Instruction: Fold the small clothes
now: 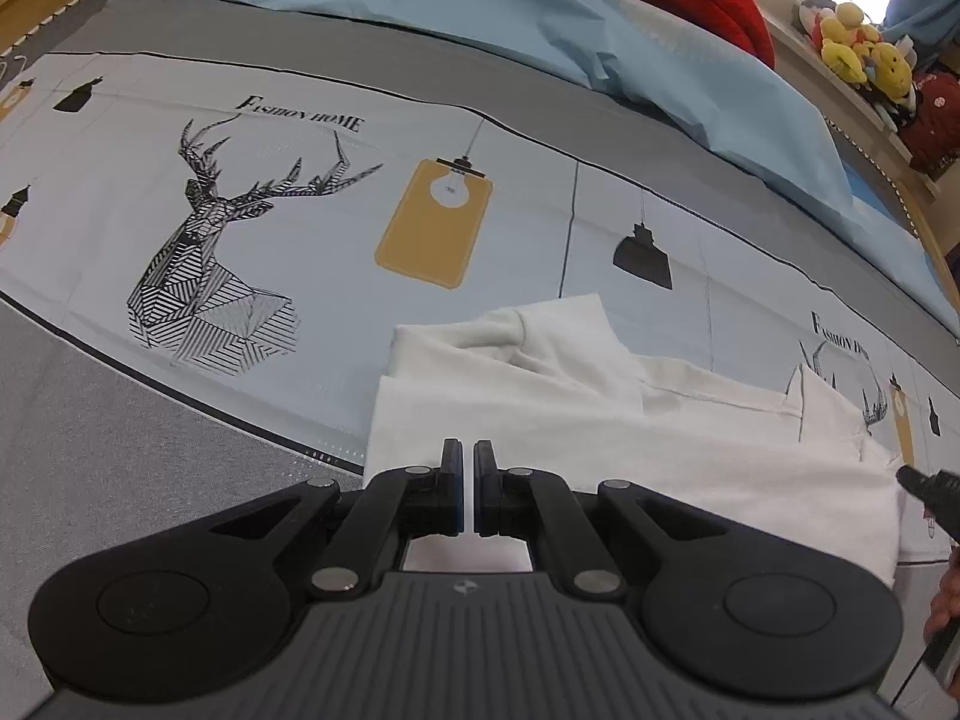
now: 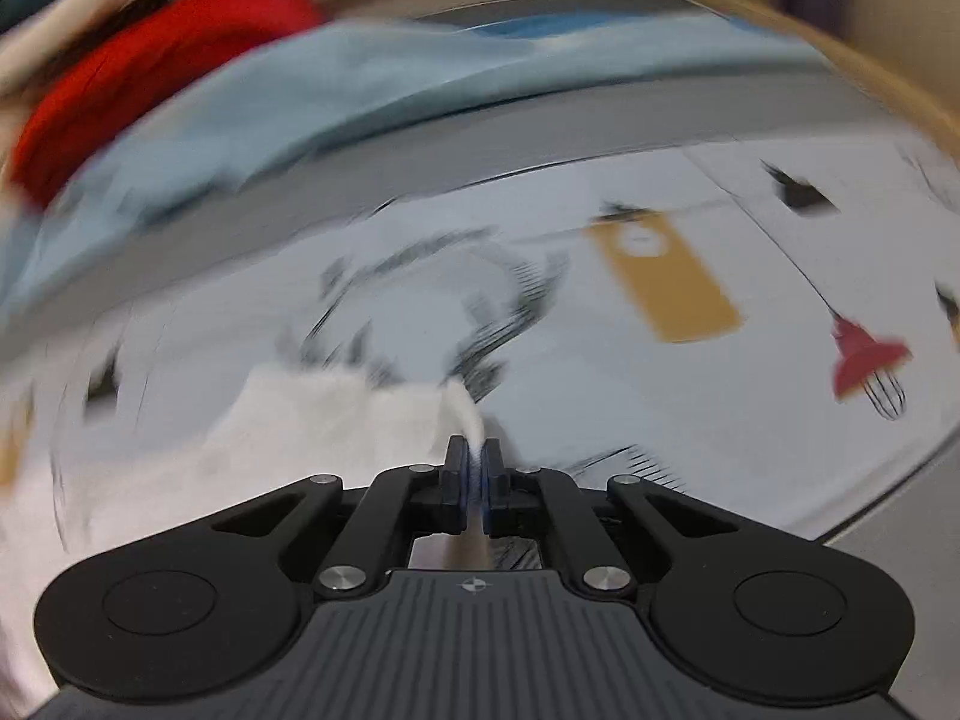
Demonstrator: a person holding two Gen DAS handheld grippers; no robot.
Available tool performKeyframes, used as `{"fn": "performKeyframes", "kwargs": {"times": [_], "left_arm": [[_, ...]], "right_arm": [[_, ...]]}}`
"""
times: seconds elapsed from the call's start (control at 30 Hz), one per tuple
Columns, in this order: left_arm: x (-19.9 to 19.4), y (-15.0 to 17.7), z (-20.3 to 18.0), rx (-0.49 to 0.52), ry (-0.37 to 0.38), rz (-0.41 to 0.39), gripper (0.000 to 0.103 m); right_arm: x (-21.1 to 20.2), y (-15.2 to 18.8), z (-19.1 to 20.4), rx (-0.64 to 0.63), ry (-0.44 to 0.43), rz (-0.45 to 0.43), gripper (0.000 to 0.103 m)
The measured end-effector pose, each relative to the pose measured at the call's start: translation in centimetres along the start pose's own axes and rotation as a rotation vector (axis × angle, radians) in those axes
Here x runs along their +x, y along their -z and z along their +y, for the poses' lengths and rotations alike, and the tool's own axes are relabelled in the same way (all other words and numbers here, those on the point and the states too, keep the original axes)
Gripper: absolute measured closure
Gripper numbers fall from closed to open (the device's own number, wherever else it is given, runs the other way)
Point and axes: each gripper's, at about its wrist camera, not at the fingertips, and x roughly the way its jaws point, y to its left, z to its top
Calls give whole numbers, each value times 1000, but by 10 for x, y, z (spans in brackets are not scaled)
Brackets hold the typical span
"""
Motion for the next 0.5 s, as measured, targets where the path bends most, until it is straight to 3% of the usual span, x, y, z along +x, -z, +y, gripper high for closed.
{"fn": "performKeyframes", "kwargs": {"times": [0.13,0.2,0.27,0.3,0.37,0.4,0.5], "left_arm": [[4,0,2,-1,14,17,98],[5,0,3,-8,21,24,96],[7,-1,5,-11,26,29,93],[8,-1,7,-12,30,33,88],[11,-3,12,-21,27,38,62],[14,-3,18,-32,16,38,58],[23,-4,37,-81,-13,29,47]], "right_arm": [[-4,-8,-33,109,73,-87,103],[-10,-9,-46,189,22,-80,99],[-15,-10,-46,191,-66,-51,99],[-16,-9,-42,172,-97,-29,93],[-14,-5,-36,136,-137,32,66],[-11,0,-33,137,-152,63,48],[6,13,-29,166,-159,147,44]]}}
